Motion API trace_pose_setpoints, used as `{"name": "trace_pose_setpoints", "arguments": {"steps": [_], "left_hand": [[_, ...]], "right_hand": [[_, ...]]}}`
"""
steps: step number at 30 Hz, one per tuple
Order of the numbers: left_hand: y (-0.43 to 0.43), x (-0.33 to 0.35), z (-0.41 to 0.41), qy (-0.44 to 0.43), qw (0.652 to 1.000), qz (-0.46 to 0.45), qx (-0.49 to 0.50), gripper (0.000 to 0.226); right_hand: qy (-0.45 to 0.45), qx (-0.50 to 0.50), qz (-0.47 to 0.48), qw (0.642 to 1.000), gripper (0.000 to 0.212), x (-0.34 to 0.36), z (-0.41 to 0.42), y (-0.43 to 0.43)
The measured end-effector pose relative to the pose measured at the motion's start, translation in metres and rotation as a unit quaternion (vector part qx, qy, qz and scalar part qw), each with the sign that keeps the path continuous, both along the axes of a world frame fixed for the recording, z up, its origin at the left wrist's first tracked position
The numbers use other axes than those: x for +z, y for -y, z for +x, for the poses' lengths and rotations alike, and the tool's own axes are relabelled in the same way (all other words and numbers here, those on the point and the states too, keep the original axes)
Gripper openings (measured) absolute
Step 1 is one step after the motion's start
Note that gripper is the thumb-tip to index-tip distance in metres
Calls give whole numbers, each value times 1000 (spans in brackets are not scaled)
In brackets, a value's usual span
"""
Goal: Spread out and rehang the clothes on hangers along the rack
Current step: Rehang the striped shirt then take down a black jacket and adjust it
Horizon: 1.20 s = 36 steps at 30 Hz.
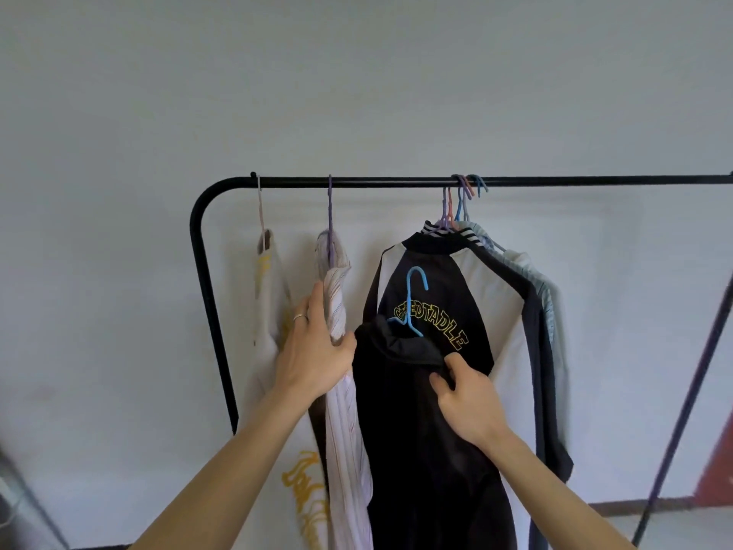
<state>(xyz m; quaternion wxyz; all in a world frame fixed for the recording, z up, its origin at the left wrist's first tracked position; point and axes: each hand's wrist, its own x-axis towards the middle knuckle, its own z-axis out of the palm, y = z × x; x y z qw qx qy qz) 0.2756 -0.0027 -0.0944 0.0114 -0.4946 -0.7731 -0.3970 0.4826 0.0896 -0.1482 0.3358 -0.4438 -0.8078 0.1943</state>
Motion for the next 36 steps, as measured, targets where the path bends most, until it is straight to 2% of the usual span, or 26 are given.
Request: {"name": "trace_pose_setpoints", "arguments": {"steps": [7,12,15,18,21,23,25,27,29,30,31,33,36], "left_hand": [[18,-10,-9,-45,999,-1,-13,87],[31,-19,12,-170,978,112,-41,81],[36,-28,39,-211,952,198,-103,70],[30,-38,71,-199,938,204,-198,66],[17,-51,108,-139,941,142,-275,71],[5,-58,130,-91,945,56,-310,79],[-13,-69,148,-91,934,-53,-340,83],[-27,-78,162,-102,905,-174,-374,69],[-33,-88,178,-99,877,-257,-393,33],[-34,-96,194,-91,865,-276,-410,19],[-35,-103,201,-84,860,-283,-417,16],[-31,-117,220,-84,843,-296,-442,17],[-20,-140,256,-75,822,-298,-480,17]], "right_hand": [[2,-37,25,999,9,-8,12,47],[-7,-79,-5,997,11,-18,40,90],[-12,-103,-22,994,11,-22,65,115],[6,-127,-22,992,13,-24,97,139],[14,-150,-15,989,19,-28,136,166],[34,-157,1,987,20,-30,163,185],[61,-157,6,986,17,-32,191,204],[94,-159,17,983,10,-37,216,216],[119,-189,31,974,4,-49,244,221],[132,-213,39,967,5,-58,262,226],[148,-232,54,960,6,-65,273,227],[172,-278,70,943,8,-84,298,229],[136,-397,44,907,12,-110,336,235]]}}
